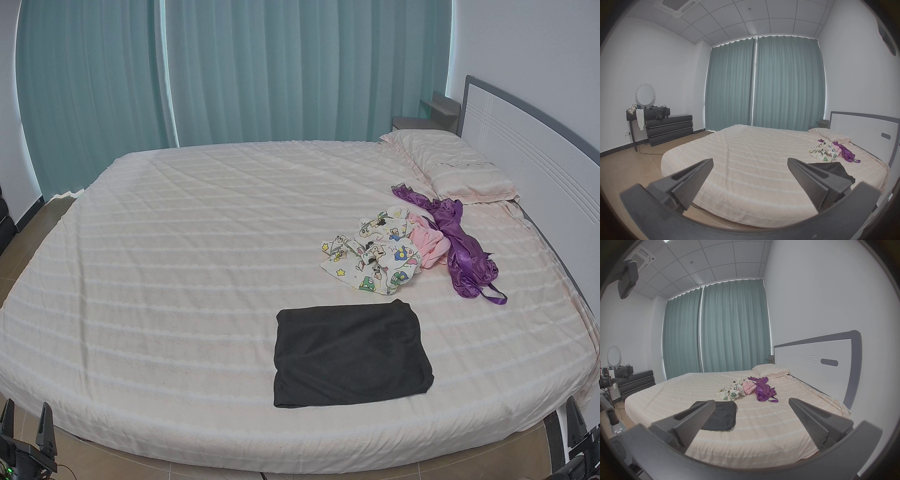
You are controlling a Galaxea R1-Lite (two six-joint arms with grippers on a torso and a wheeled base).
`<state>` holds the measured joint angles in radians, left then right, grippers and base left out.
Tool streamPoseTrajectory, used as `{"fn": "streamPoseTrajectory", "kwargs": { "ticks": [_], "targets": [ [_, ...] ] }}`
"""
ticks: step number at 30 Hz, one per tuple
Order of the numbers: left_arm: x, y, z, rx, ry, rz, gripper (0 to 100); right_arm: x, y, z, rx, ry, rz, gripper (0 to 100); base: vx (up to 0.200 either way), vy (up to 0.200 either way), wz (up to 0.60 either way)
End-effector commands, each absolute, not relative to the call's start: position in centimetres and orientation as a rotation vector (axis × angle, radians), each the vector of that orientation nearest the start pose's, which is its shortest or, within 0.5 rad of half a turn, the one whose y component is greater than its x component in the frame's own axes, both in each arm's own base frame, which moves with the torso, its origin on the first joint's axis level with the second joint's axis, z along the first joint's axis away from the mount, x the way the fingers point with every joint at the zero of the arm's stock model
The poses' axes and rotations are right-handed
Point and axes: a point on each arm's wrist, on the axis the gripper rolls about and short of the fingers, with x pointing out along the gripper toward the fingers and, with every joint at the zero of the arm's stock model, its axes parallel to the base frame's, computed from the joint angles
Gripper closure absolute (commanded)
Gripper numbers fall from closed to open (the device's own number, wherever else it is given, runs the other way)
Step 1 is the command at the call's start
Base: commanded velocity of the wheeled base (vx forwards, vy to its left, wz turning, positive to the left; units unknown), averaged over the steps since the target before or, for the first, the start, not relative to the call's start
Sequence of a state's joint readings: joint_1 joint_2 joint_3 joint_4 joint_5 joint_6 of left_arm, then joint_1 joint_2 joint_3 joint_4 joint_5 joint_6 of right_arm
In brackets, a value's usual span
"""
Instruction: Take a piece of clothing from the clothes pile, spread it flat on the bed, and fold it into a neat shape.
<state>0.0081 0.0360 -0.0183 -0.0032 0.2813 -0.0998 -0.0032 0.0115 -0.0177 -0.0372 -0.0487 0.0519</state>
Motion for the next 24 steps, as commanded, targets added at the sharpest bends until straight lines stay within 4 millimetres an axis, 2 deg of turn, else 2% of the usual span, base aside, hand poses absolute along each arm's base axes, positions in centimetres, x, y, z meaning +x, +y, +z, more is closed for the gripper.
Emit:
{"fn": "streamPoseTrajectory", "kwargs": {
  "ticks": [1,7,24],
  "targets": [
    [-1.97,0.59,8.27,-0.089,0.028,0.284,0,-2.29,-0.1,7.94,0.053,-0.04,-0.051,0,0.0,0.0,0.0],
    [-2.39,0.22,8.03,-0.024,-0.027,0.106,0,-2.29,-0.1,7.94,0.053,-0.04,-0.051,0,0.0,0.0,0.0],
    [-2.31,0.07,7.66,-0.06,-0.007,0.04,0,-2.29,-0.1,7.94,0.056,-0.04,-0.051,0,0.0,0.0,0.0]
  ]
}}
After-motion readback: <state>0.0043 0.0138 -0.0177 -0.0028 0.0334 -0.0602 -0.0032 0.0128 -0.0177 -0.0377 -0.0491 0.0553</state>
